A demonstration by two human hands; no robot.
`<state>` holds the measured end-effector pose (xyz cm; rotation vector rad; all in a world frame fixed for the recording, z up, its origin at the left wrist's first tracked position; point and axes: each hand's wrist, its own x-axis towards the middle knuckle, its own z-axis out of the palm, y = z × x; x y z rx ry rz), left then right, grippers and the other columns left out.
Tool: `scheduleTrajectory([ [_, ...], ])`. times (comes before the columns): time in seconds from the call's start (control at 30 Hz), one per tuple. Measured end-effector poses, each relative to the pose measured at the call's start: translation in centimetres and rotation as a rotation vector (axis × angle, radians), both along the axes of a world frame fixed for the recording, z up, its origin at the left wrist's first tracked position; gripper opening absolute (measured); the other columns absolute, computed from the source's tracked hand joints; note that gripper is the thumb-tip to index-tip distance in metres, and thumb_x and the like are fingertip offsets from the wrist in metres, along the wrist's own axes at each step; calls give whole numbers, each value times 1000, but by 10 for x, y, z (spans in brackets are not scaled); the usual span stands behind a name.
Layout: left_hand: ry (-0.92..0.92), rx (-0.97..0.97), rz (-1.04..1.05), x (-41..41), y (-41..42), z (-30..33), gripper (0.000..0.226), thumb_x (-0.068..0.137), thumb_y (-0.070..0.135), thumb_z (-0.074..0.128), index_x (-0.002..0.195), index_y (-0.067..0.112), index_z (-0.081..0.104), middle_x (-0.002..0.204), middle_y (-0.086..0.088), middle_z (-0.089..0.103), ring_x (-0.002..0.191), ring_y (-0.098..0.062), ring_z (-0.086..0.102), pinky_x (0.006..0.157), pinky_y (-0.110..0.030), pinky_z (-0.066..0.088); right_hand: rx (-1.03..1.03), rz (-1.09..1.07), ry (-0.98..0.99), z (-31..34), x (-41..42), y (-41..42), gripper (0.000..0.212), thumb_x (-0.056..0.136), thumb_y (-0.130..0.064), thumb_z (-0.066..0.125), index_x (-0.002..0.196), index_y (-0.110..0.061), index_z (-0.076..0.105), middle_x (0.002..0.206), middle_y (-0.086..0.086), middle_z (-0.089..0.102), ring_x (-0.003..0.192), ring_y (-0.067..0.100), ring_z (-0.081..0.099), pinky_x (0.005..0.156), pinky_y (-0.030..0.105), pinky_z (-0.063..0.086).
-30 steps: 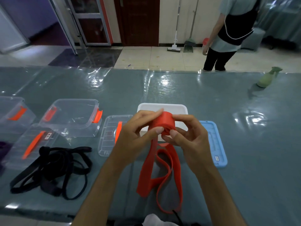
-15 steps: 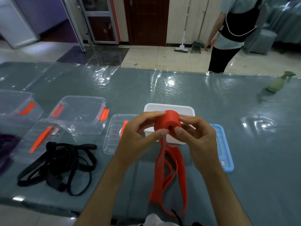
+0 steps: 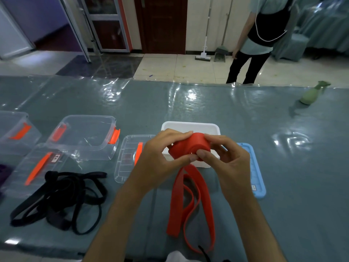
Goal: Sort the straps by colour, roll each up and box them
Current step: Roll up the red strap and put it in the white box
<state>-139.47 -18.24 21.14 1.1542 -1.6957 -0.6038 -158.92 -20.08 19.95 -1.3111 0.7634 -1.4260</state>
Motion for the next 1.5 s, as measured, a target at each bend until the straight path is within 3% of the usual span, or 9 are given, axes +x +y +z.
scheduleTrajectory([
  [0.17, -102, -57, -19, 0, -1, 9, 51, 92, 32, 76, 140, 24, 63, 132, 12, 69, 122, -9, 61, 101, -27, 50, -8, 1, -79, 4, 0, -2, 32, 78, -16, 88, 108, -22, 78, 103, 4, 76, 103, 22, 74, 83, 26, 60],
  [0.37, 274, -8, -56, -5, 1, 17, 51, 94, 25, 76, 143, 26, 60, 137, 3, 68, 130, -26, 64, 109, -35, 52, 109, 76, -203, 20, 15, -2, 41, 76, -38, 92, 111, -23, 76, 117, 16, 73, 109, 34, 74, 87, 37, 61],
  [0.53, 330, -23, -27, -4, 5, 12, 46, 88, 24, 81, 131, 29, 65, 128, 8, 73, 124, -21, 69, 105, -33, 55, 100, 134, -81, 27, 5, -10, 25, 76, -14, 91, 95, -14, 74, 120, 9, 77, 118, 23, 72, 87, 25, 60],
  [0.67, 404, -43, -1, -2, 5, 10, 36, 84, 23, 86, 114, 29, 68, 114, 4, 74, 112, -24, 73, 96, -30, 58, 80, 166, -32, 41, 3, -13, 35, 74, -24, 94, 105, -22, 78, 108, 10, 79, 99, 28, 78, 77, 30, 63],
  [0.87, 532, -85, -25, -1, 1, 25, 39, 83, 15, 81, 120, 27, 74, 118, 3, 76, 111, -18, 73, 96, -29, 57, 41, 130, -119, 50, 23, -12, 24, 83, -26, 86, 104, -19, 76, 109, 10, 78, 100, 31, 76, 86, 42, 62],
  [1.0, 534, -75, 8, 1, -3, 35, 36, 80, 18, 84, 114, 26, 73, 112, 4, 78, 110, -16, 74, 94, -23, 56, 33, 102, -34, 61, 20, -22, 29, 69, -14, 91, 83, -20, 67, 110, 17, 76, 105, 35, 75, 87, 43, 63],
  [1.23, 596, -96, 12, 0, -8, 56, 38, 81, 20, 83, 117, 19, 75, 116, -7, 75, 109, -20, 74, 95, -29, 58, -41, 119, -145, 81, 34, -22, 30, 83, -16, 83, 112, -20, 75, 107, 10, 79, 96, 28, 78, 80, 36, 63],
  [1.37, 527, -99, -5, 9, -9, 65, 43, 85, 22, 81, 127, 20, 74, 122, -9, 72, 116, -29, 71, 103, -41, 57, -38, 146, -175, 88, 37, -25, 30, 77, -29, 91, 101, -20, 76, 104, 12, 76, 98, 28, 75, 88, 41, 62],
  [1.5, 515, -91, 42, 7, -5, 63, 36, 87, 27, 81, 121, 36, 75, 121, 3, 76, 118, -20, 71, 99, -28, 57, -24, 108, 0, 84, 27, -31, 29, 69, -25, 92, 83, -19, 67, 109, 10, 79, 105, 28, 76, 89, 36, 62],
])
